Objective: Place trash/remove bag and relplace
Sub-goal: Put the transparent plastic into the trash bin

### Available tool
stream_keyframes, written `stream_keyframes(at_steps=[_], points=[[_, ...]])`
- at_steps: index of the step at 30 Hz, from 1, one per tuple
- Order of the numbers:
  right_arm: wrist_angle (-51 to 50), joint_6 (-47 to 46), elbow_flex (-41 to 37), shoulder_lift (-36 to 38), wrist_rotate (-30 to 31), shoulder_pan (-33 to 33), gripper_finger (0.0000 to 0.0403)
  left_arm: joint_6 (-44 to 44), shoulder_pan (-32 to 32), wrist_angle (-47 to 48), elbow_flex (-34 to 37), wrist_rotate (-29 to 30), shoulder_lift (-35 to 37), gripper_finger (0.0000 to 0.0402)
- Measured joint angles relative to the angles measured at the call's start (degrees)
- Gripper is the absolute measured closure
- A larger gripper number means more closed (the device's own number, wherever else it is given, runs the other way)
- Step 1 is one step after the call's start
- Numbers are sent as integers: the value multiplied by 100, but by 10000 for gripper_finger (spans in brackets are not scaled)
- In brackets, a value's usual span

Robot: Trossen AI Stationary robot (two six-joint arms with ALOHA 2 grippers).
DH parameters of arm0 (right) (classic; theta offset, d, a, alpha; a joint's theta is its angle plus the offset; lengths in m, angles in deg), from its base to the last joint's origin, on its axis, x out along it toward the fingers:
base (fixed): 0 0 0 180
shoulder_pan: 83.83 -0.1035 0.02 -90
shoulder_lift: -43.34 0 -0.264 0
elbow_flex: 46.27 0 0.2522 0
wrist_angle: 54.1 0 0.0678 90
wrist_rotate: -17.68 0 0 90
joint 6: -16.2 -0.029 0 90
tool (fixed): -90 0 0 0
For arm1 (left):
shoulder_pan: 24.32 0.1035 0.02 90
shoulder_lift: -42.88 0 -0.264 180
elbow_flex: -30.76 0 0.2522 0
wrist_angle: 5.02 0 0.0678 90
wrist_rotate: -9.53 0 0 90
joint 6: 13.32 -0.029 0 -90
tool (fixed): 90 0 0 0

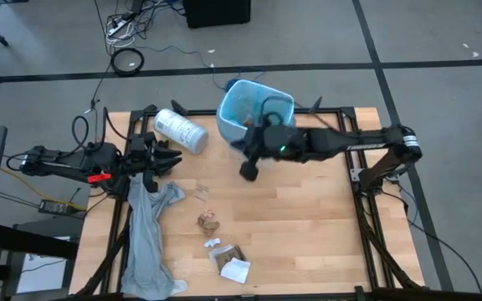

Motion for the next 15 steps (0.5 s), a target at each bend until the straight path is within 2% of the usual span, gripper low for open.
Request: stream_keyframes(at_steps=[3,7,15], points=[[-194,6,-9,-381,-452,-181,352,0,-1,6,0,1,-3,289],[62,73,-9,-1068,-810,-393,304,0,0,-11,0,2,1,289],[2268,61,-11,-2495,-1991,-157,210,1,0,-31,0,1,6,289]])
